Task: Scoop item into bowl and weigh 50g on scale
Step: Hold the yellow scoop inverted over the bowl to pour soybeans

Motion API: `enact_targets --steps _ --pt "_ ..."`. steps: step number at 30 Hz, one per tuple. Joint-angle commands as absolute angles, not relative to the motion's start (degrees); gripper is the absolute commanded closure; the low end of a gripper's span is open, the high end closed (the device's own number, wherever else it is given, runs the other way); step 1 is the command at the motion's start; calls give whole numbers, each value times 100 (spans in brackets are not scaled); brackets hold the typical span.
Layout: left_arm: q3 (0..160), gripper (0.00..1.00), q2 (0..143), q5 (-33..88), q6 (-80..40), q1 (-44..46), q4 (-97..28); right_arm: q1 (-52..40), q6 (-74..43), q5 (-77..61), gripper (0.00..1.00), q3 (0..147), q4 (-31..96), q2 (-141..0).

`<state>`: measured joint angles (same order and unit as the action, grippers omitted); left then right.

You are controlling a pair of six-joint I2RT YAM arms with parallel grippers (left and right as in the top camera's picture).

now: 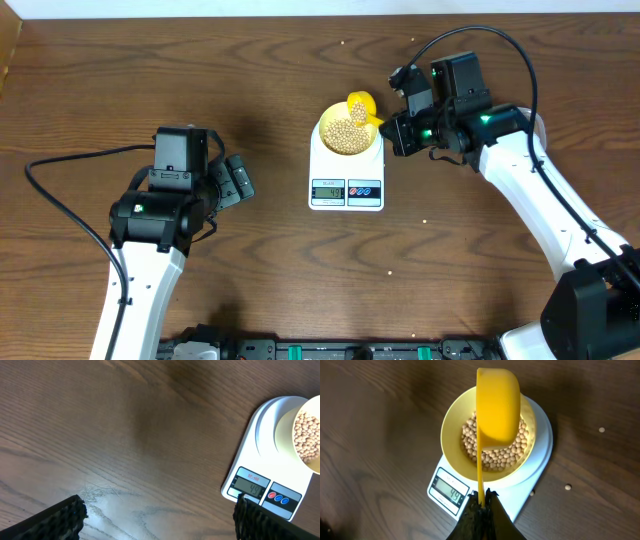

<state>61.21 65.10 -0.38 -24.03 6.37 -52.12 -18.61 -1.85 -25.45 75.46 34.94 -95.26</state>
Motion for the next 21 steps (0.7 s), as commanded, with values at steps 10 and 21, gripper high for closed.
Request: enact_targets --steps 10,21 --pt "6182 4 6517 -137 -2410 602 -5227 -1918 -16 -2434 99 7526 3494 -9581" --pt "6182 4 6517 -134 -2410 602 -5227 -1922 -12 -2453 99 7526 3500 -9581"
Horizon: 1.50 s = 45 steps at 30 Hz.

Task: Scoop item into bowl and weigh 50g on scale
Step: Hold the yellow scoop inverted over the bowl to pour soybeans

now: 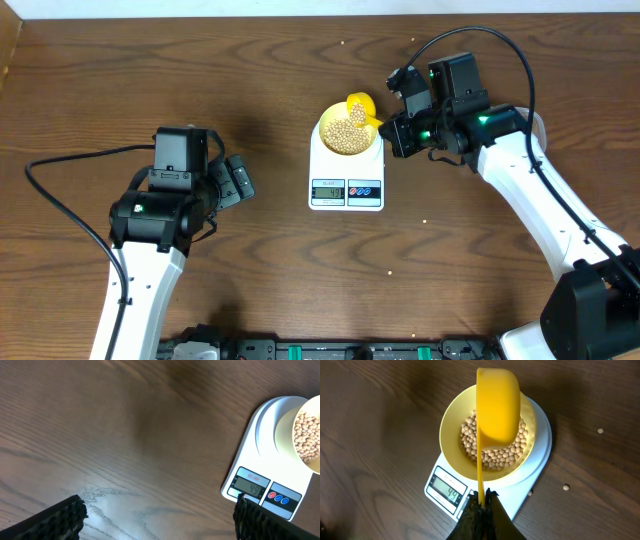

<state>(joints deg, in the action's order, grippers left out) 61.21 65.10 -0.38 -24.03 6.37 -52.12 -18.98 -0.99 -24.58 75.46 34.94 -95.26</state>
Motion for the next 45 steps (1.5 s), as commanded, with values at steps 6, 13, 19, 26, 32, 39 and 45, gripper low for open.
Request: enact_targets --steps 6,13,19,26,32,39,45 --pt "6182 4 6517 -137 -2410 602 -5227 -1922 -10 -2456 99 7524 3500 -9581" --pt "6182 4 6517 -137 -2410 602 -5227 -2018 139 -2403 99 7526 3511 -9581" --pt "6182 4 6517 -137 -2410 602 -5227 -2034 137 -2364 99 7526 3494 -9581" --pt "6182 4 6517 -137 -2410 602 -5227 -2036 137 -2257 99 7526 3531 -9581" --pt "6182 4 6517 -137 -2410 602 -5227 -2029 -21 -2265 99 7526 3494 -9581" --pt "6182 4 6517 -134 -2410 602 -5227 -2029 -172 -2418 99 7526 3474 -9581" --pt "6182 4 6517 -137 -2410 602 -5227 -2029 -176 -2416 99 7526 3472 -9581"
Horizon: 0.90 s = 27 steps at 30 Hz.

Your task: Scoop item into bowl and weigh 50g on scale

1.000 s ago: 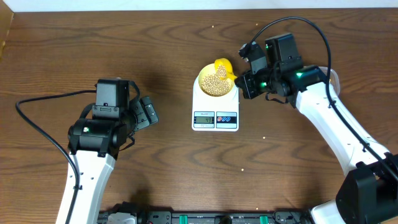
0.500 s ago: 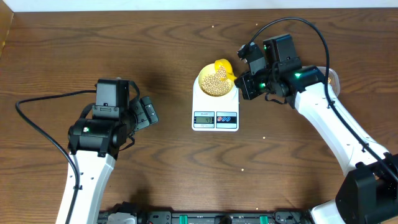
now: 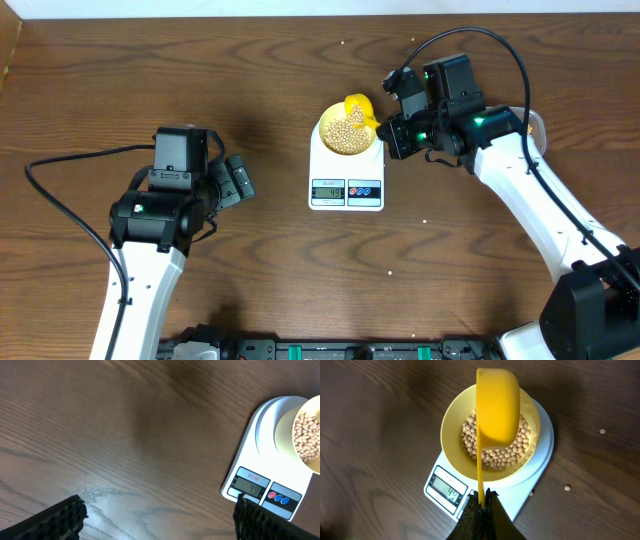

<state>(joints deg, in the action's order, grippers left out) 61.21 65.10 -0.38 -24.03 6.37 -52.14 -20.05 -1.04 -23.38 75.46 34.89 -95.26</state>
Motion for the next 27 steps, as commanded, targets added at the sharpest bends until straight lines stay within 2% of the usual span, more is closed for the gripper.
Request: enact_targets --steps 1,27 --pt "6182 4 6517 -137 -2410 602 -5227 -2029 -207 -2416 99 7526 3470 -9581" --pt "6182 4 6517 -134 -2410 602 -5227 -1865 -624 -2742 99 7526 3365 -9579"
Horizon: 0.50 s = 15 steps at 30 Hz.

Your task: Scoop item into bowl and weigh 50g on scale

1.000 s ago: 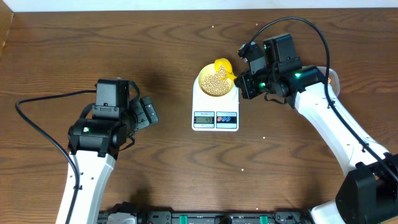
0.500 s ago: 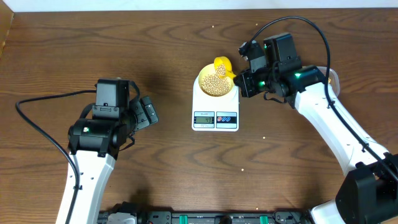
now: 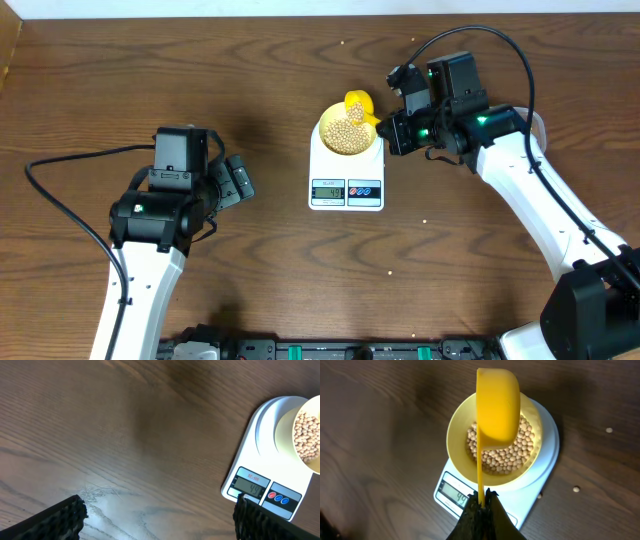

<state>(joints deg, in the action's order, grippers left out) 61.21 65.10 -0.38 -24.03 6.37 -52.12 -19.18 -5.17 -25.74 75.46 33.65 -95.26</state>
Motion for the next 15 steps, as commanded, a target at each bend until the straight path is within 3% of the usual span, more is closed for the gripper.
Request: enact_targets --steps 1,15 --pt "6182 4 6517 -137 -2410 602 -5227 -1852 -646 -2740 99 7526 3363 -9579" --pt "6182 4 6517 -137 -2410 602 -5227 -1461 -965 -3518 99 7526 3343 -9579"
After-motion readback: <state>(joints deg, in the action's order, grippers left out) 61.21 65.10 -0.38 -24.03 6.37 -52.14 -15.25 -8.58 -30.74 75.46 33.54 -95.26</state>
